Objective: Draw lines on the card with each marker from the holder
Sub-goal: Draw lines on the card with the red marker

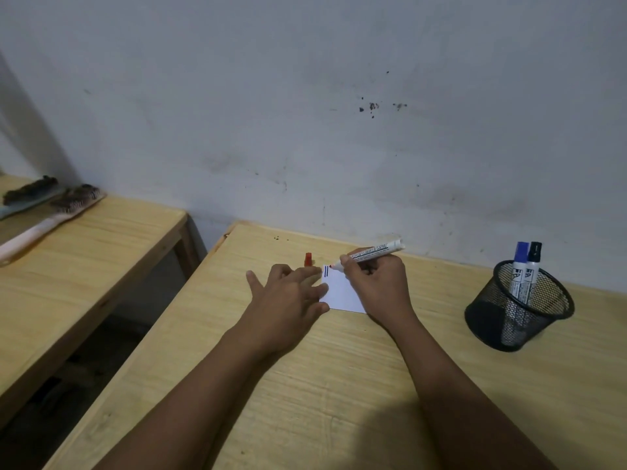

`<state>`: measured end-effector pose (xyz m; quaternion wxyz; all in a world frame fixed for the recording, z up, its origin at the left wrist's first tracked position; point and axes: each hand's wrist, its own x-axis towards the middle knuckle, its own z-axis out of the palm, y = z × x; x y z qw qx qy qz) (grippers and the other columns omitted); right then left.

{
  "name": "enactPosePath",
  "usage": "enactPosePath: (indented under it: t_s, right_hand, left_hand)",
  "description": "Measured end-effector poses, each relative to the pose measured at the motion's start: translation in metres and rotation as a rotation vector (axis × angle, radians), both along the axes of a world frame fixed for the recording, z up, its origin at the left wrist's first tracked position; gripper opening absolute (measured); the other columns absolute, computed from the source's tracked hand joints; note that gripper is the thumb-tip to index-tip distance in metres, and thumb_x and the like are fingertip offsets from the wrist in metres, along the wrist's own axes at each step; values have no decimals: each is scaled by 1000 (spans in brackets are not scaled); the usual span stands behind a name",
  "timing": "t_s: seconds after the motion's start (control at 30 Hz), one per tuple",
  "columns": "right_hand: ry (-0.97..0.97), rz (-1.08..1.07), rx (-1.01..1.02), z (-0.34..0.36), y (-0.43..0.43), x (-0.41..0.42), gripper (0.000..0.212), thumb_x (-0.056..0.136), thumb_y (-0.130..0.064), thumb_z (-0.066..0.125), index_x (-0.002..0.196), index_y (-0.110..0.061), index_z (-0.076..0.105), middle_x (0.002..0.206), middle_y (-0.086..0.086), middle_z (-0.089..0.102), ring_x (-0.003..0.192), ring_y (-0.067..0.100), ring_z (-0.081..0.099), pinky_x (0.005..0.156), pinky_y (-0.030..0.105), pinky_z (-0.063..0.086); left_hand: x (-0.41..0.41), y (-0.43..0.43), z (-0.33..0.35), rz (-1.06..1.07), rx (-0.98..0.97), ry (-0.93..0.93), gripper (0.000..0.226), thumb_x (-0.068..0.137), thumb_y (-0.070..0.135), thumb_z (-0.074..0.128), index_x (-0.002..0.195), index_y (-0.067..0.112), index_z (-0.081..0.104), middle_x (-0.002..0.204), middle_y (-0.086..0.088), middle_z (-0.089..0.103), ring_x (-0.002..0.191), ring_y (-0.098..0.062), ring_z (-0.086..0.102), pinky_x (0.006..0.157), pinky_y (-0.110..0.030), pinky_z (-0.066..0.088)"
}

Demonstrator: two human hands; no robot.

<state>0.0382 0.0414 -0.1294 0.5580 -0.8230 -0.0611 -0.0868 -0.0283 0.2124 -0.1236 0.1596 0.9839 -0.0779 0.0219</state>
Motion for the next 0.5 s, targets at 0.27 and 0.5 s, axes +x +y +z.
enactPosePath:
  t_s: [0.27, 0.5]
  right_hand:
    - [15, 3, -27, -1, -1, 0, 8, 91, -29, 72, 86, -25, 77, 82, -14, 75, 79, 1, 71, 77, 26, 58]
    - [20, -3, -52, -2, 1, 1, 15, 91, -30, 71, 93, -17, 80, 87, -6, 79, 82, 5, 72, 78, 29, 59]
  left_hand:
    - [-1, -1, 0, -48, 23, -14, 30, 100, 46, 45, 121, 33, 60, 157, 18, 36, 141, -19, 26, 107, -78, 15]
    - [0, 0, -1, -55, 31, -15, 29, 99, 47, 45, 120, 34, 60, 156, 18, 37, 140, -20, 26, 106, -78, 16]
